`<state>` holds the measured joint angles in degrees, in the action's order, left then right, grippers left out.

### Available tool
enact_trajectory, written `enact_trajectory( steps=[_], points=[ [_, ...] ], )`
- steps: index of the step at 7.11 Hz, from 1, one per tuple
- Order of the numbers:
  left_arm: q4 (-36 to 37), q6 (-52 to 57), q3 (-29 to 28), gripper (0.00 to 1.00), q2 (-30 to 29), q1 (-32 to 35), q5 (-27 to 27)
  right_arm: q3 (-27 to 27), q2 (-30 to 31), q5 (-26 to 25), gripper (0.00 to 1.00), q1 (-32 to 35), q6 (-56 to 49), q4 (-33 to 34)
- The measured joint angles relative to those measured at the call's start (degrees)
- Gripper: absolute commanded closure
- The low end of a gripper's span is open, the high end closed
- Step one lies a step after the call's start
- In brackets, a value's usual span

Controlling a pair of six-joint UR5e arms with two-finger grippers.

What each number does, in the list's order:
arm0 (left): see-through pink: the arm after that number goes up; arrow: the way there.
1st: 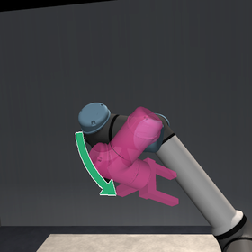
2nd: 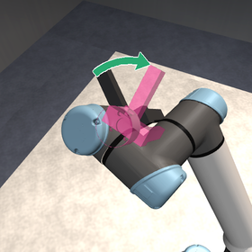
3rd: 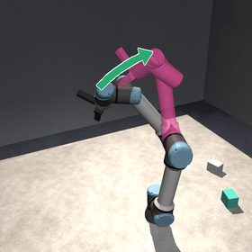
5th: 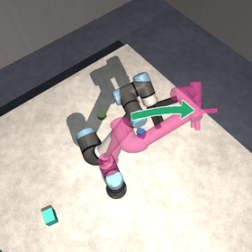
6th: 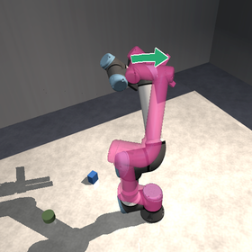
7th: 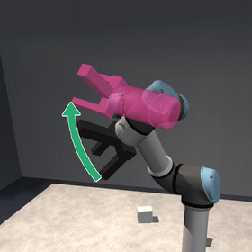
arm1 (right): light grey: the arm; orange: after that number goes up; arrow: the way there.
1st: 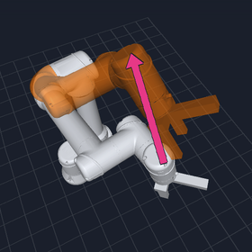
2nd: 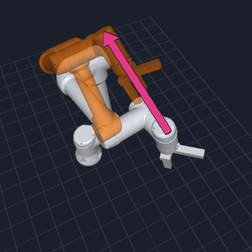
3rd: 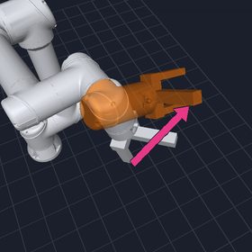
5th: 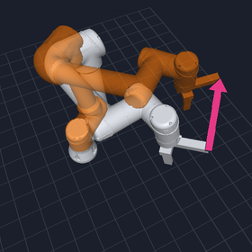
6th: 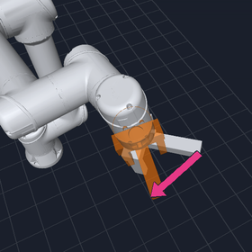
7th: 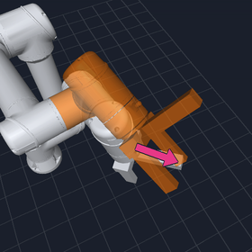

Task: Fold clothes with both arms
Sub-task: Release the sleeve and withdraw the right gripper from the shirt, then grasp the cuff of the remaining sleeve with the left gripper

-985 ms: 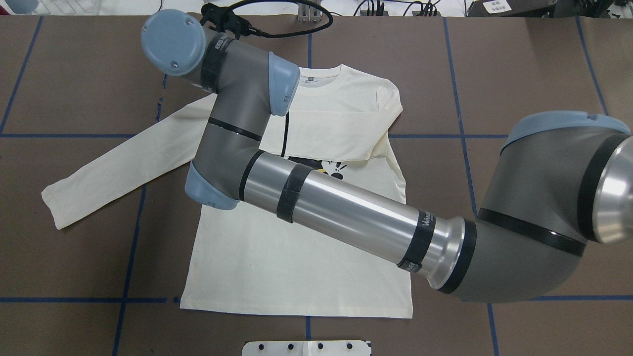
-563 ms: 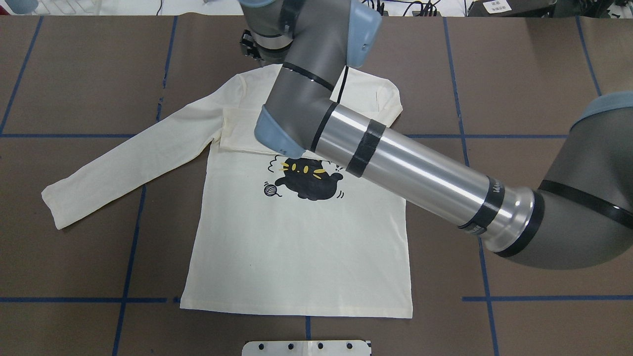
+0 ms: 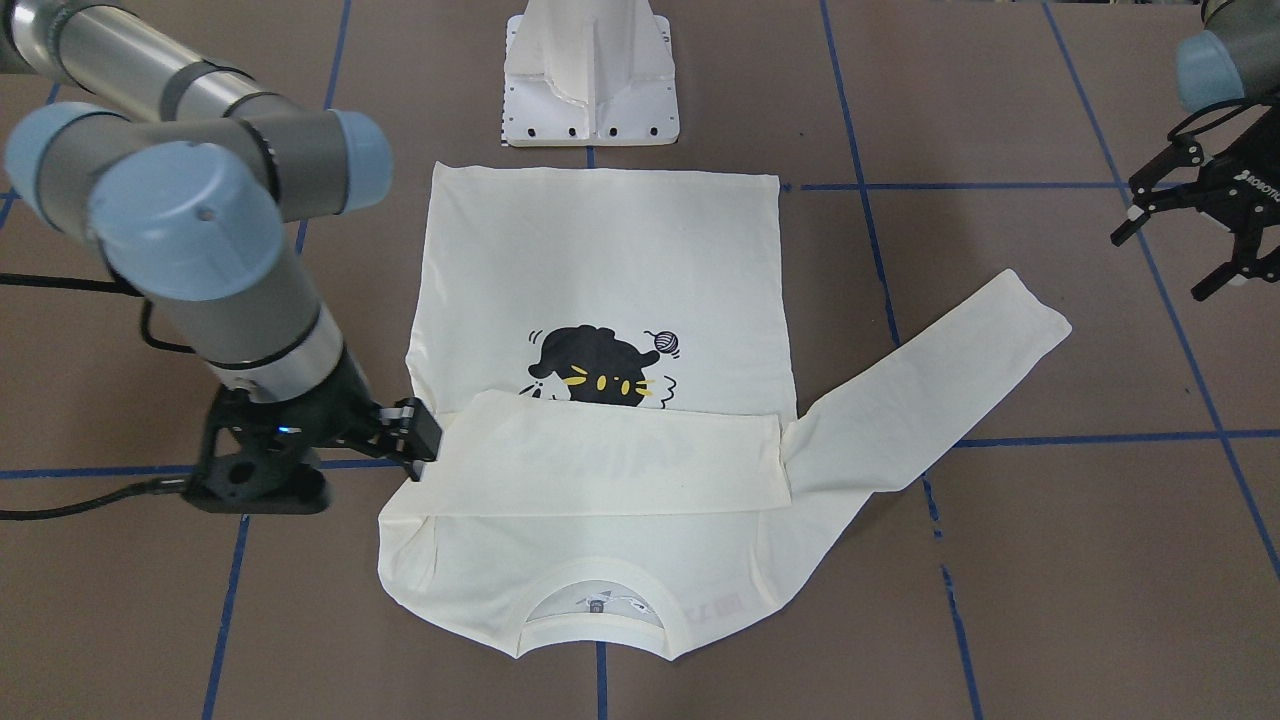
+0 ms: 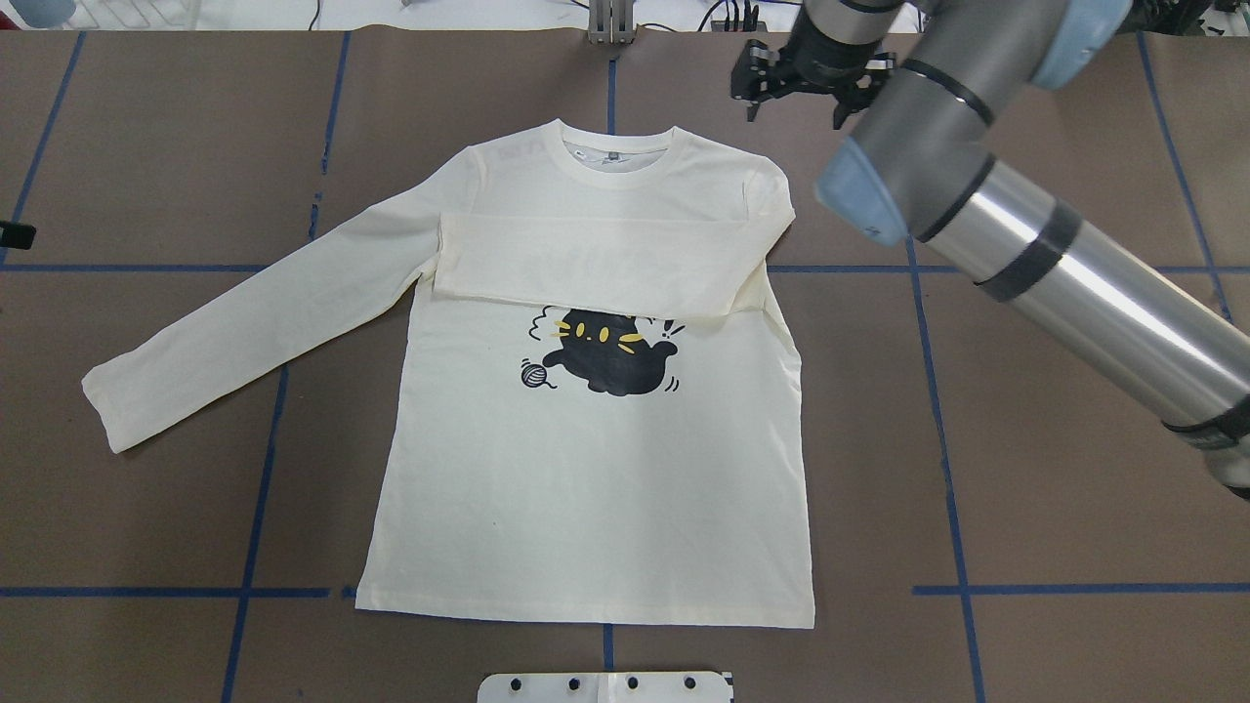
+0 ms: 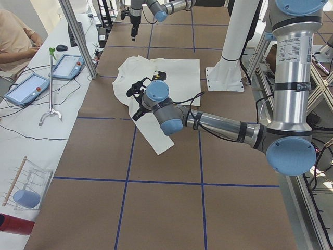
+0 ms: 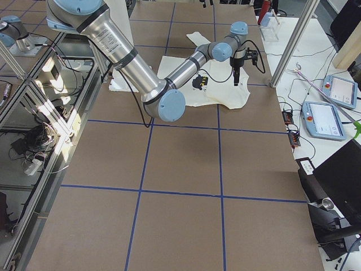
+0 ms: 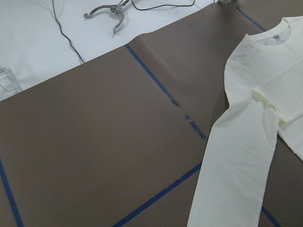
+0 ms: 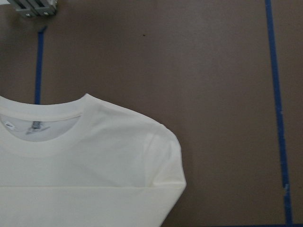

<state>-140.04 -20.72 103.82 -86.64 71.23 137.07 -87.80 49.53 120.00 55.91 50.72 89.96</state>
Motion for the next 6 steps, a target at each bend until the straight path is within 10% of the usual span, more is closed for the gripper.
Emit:
enact_trajectory(
  steps=[6],
  points=[
    [-8.13,-1.82,-0.06,0.2,15.1,-24.74,-28.41,-22.3,37.18,12.16,0.0,19.28,-35.69,-0.28]
  ],
)
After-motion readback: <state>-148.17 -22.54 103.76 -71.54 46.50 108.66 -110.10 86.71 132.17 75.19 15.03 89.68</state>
